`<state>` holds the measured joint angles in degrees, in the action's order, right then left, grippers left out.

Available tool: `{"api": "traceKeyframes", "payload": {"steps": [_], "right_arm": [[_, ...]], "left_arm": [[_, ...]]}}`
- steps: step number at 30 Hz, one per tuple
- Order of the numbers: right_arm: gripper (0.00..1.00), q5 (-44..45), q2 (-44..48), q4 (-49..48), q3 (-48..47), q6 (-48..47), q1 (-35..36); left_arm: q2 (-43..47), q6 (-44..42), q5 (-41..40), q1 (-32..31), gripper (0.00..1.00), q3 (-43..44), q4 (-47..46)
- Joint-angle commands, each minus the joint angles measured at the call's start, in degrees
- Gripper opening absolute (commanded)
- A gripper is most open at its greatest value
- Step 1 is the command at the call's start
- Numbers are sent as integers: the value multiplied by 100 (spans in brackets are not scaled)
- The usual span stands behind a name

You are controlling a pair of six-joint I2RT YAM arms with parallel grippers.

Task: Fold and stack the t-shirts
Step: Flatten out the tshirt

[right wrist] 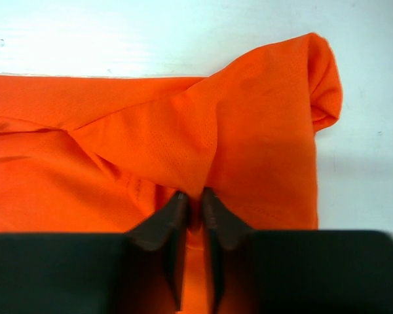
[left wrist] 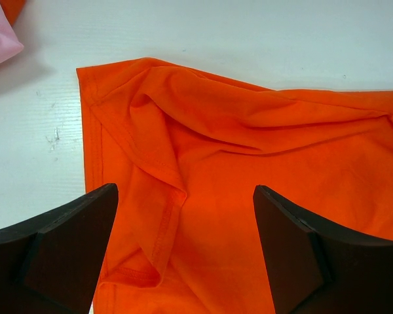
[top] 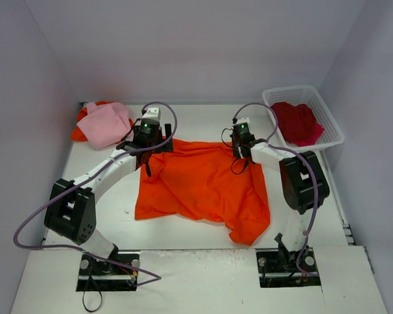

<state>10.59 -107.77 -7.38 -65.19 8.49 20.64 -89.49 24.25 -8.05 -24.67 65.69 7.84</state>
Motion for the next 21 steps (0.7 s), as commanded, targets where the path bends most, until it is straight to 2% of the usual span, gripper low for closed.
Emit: {"api": "traceKeyframes", "payload": {"steps": [1, 4, 10, 21], "right_arm": [[5, 373, 98, -264, -309, -93, -25], [0, 435, 115, -124, -538, -181, -34], [1, 444, 45, 263, -1364, -295, -104], [1, 400, -719, 597, -2568, -471, -245]], "left_arm": [[151, -34, -126, 58, 79, 137, -239], [178, -43, -126, 76, 79, 128, -230], [178, -34, -109, 102, 79, 102, -230], [178, -34, -74, 129, 79, -21, -265]]}}
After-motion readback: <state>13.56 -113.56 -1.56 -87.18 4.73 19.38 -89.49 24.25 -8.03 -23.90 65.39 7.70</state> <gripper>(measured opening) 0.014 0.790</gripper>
